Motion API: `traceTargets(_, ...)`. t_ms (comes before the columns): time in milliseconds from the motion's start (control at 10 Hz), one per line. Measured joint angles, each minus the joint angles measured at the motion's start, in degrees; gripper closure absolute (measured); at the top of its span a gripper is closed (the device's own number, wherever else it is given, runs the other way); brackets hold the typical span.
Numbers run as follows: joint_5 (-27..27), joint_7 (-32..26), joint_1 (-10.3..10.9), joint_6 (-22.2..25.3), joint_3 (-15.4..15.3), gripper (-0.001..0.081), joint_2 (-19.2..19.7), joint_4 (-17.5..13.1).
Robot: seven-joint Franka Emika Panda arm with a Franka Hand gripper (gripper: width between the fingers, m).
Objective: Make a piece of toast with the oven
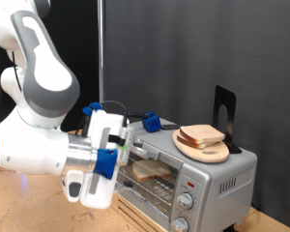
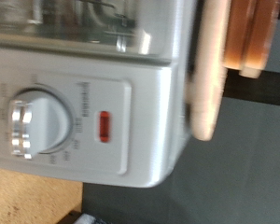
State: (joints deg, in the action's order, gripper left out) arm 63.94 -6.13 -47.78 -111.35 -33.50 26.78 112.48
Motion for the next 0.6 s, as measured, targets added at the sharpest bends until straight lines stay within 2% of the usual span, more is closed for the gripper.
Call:
traceTargets(200,-2.23,0.39,1.69,-1.87,0.59,-0.0002,4.88,-4.56)
traceTargets(300,-2.22,0.39,1.65,-1.76,0.58,-0.0002,4.81,-4.43)
traceTargets(500,-8.77,2.28,0.95,9.22,1.83,-0.0002,5.17,-6.44)
traceTargets(600,-10.49,3.23,0.91,12.08,2.68,-0.0002,6.11,-8.61)
